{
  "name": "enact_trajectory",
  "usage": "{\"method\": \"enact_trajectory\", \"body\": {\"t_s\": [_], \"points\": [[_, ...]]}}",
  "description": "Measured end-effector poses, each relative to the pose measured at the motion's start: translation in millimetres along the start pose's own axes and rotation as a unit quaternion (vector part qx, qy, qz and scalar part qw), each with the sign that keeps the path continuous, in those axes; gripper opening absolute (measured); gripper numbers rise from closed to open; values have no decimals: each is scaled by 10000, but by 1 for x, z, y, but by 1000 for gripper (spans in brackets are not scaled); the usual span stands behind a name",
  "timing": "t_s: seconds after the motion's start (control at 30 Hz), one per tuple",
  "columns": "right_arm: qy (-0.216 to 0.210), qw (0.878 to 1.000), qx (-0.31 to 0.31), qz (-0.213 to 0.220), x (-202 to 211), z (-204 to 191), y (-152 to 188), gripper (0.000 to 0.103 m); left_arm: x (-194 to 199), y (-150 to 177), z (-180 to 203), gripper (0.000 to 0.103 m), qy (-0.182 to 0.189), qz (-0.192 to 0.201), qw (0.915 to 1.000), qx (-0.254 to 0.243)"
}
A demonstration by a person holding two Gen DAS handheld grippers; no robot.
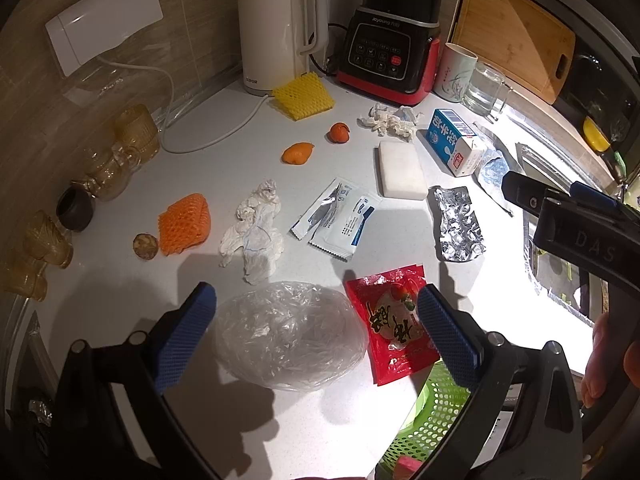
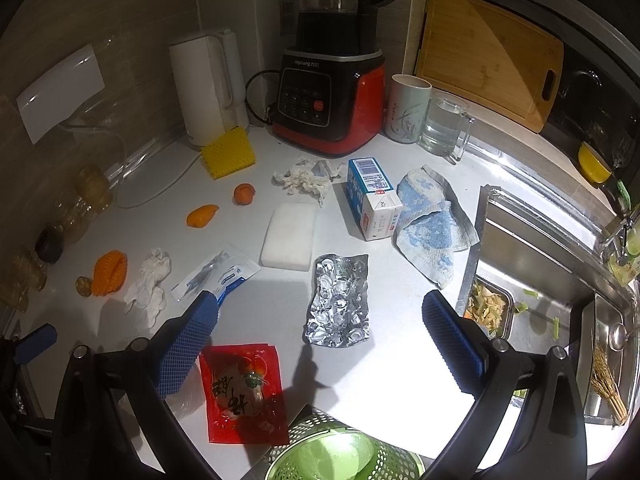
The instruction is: Collect trash
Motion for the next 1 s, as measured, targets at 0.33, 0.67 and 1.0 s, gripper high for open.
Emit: {"method": "enact_trajectory", "body": {"t_s": [0.33,0.67,1.0], "points": [[1,10000,0,8,1,1,0,101,3,-1,-2,97,13,8,10000,4],[-6,10000,4,6,2,3,-1,101,2,-1,-2,96,14,12,10000,2],[-4,10000,1,8,2,4,-1,101,3,-2,-2,96,22,-5,10000,-10]]}}
Point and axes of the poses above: each gripper's, at about its wrist camera, not at the fingertips, and x roughly against the way its jaws point, z to its right, y to its underside, the point moved 2 cm from there along -x, roughly the way its jaws point, and after that the axes turned 11 degrees about z, right-handed, at the moved point
